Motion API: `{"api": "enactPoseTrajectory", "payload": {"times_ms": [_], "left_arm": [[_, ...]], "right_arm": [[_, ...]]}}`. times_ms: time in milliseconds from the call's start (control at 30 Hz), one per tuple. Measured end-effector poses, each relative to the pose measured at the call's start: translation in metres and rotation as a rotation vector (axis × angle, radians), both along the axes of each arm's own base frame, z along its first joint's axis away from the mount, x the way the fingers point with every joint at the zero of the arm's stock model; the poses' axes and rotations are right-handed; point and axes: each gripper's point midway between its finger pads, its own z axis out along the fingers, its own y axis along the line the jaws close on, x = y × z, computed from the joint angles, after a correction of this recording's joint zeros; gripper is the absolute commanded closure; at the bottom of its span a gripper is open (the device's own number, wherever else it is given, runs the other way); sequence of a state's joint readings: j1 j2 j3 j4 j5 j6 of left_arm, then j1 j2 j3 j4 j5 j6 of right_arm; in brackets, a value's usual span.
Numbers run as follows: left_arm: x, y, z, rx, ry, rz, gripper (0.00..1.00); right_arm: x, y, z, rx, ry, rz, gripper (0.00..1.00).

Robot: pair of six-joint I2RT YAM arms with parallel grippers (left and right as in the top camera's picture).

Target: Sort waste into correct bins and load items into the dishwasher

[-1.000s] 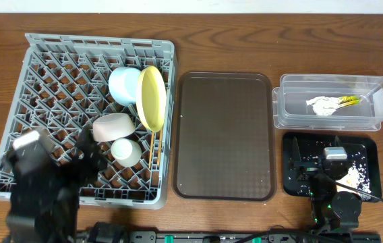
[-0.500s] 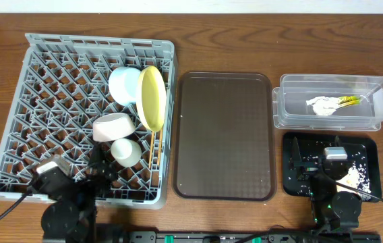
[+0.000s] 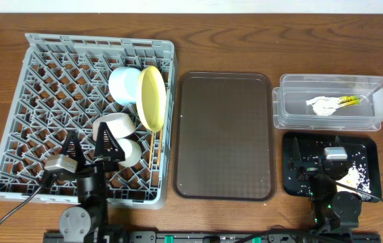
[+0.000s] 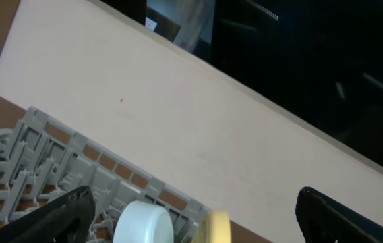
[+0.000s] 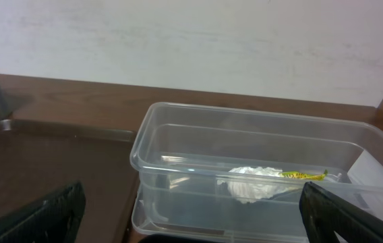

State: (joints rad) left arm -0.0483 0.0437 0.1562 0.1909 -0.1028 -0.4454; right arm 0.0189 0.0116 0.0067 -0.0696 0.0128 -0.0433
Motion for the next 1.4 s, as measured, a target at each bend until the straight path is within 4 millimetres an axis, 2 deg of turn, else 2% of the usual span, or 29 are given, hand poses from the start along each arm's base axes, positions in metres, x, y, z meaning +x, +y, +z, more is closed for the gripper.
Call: {"api": "enactPoseTrajectory", "payload": {"times_ms": [200,333,467,667,967,1400], "left_arm": [[0.008,0.001,-0.037,0.003,0.050,0.005,0.04],[0.011,0.002,-0.053,0.008,0.082,0.003,0.04],[0.014,0.003,-0.078,0.017,0.175,-0.003,0.04],[0.014,-0.004,-0.111,0.136,0.315,-0.037,0.04],[0.013,-0.012,-0.113,0.378,0.340,-0.072,0.04],[0.013,-0.012,-0.113,0.440,0.342,-0.069,0.04]], "right_arm": [[0.000,0.000,0.000,0.000,0.000,0.000,0.01],[0.000,0.000,0.000,0.000,0.000,0.000,0.01],[0.000,0.000,0.000,0.000,0.000,0.000,0.01],[0.000,0.000,0.000,0.000,0.000,0.000,0.01],[0.000,0.000,0.000,0.000,0.000,-0.002,0.01],[0.000,0.000,0.000,0.000,0.000,-0.002,0.01]]}}
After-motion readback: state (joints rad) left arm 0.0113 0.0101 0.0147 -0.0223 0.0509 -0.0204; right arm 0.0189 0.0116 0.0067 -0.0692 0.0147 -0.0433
